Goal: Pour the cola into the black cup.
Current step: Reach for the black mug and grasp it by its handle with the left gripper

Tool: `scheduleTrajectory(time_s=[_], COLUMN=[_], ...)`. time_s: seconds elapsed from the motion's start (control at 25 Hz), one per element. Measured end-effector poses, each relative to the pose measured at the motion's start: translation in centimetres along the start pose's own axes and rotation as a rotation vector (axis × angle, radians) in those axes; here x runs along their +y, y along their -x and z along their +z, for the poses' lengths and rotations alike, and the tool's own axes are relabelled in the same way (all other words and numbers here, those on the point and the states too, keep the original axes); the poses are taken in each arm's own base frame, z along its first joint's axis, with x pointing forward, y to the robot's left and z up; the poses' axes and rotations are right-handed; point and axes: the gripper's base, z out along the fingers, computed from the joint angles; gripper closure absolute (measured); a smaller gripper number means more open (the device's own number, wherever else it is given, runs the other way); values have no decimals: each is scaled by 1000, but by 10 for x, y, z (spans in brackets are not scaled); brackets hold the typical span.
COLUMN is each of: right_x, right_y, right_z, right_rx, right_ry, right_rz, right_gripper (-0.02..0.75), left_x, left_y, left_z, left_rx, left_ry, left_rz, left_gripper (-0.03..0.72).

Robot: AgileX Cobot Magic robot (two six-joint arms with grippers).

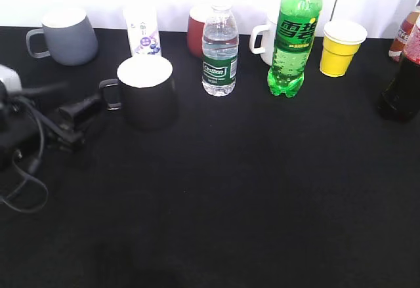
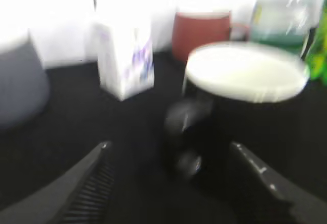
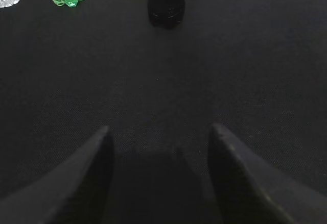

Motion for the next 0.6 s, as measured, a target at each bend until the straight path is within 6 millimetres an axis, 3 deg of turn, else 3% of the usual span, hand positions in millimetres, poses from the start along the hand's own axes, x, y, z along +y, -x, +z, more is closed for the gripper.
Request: scheduleTrajectory(time_s=[0.08,0.24,0.6], right_x=[0,0,0], right_y=[0,0,0], right_z=[0,0,0], right_rx=[0,0,0], right_ry=[0,0,0], right_rz=[0,0,0], right_gripper=[290,290,290], left_x=[2,5,6], left_y=[-16,-12,-12], left_z=[7,17,17], left_rx=[58,31,29], left_ry=[0,-1,13], left_rz=[-17,-8,-13], left_gripper=[167,167,169])
